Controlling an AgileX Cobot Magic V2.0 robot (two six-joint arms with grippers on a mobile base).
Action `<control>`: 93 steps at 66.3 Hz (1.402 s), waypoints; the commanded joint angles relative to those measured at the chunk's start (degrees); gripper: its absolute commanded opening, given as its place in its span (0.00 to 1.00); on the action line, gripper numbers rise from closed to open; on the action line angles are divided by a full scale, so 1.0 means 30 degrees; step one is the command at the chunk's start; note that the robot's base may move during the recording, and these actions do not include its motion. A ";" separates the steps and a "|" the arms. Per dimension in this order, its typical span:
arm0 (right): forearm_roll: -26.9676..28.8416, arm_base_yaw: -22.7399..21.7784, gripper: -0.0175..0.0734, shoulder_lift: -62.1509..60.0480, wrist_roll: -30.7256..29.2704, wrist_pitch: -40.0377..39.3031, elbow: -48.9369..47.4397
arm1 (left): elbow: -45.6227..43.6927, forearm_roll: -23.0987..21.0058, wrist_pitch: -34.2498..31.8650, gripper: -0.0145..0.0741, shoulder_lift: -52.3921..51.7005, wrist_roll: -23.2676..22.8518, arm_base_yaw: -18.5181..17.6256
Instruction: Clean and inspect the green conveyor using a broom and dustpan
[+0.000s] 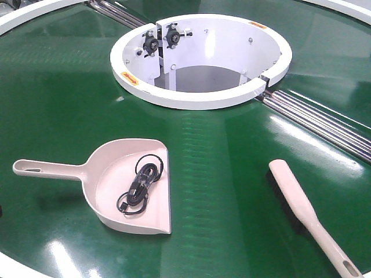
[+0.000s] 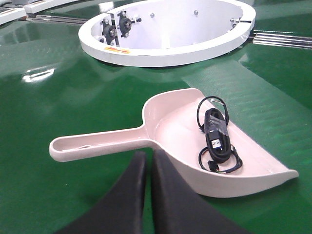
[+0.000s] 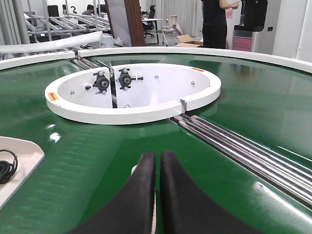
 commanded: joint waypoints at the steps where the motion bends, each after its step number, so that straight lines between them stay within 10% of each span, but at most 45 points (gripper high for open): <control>1: -0.0149 -0.0108 0.18 0.0238 -0.0100 -0.1370 -0.0456 | -0.0516 -0.0215 -0.1633 0.15 0.0116 -0.0169 -0.0076; 49: -0.0149 -0.0108 0.18 0.0238 -0.0100 -0.1283 -0.0456 | 0.1301 -0.0076 -0.2284 0.15 -0.2201 -0.0169 -0.0059; 93: -0.0165 -0.0108 0.18 0.0238 -0.0100 -0.1308 -0.0456 | 0.5491 0.1752 -0.4174 0.16 -0.7309 -0.2689 0.2816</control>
